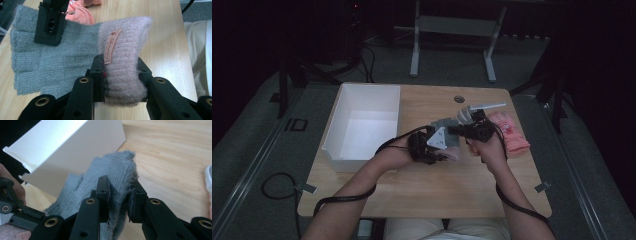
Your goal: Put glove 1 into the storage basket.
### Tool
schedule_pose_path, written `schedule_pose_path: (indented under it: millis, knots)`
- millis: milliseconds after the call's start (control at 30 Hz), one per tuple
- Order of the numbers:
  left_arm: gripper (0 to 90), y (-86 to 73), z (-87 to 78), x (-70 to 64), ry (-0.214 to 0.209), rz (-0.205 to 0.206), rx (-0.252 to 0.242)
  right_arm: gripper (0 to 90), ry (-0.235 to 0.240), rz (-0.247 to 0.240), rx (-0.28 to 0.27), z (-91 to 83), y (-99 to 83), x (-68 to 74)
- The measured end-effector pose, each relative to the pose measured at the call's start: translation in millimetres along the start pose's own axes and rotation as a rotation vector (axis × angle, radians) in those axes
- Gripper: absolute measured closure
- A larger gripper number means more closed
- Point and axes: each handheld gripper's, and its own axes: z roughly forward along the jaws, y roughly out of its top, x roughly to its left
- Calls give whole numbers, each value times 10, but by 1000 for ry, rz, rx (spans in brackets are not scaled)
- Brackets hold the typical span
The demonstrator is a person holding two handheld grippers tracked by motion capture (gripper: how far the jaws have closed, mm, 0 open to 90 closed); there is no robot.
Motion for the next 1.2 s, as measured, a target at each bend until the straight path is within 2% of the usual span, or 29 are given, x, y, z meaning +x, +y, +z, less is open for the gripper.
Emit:
schedule_pose_path:
  millis: [167,300,400,600,833,1033,1200]
  knots:
    - [680,-3,-145,89,7,8,11,745,1,-19,-10,19,150,93]
    - [680,-40,-281,147,36,7,26,745,6,-27,-19,70,299,187]
    - [679,-84,-390,173,54,17,37,745,2,-56,-15,136,407,296]
    - [678,-179,-610,207,82,-9,30,745,30,-91,-14,237,609,481]
    - [678,-338,-810,202,112,-36,41,745,45,-136,1,406,763,717]
    - [677,-516,-1010,196,122,-73,65,745,72,-169,21,614,863,927]
    - [677,-708,-1171,188,148,-96,99,745,93,-192,32,827,961,1148]
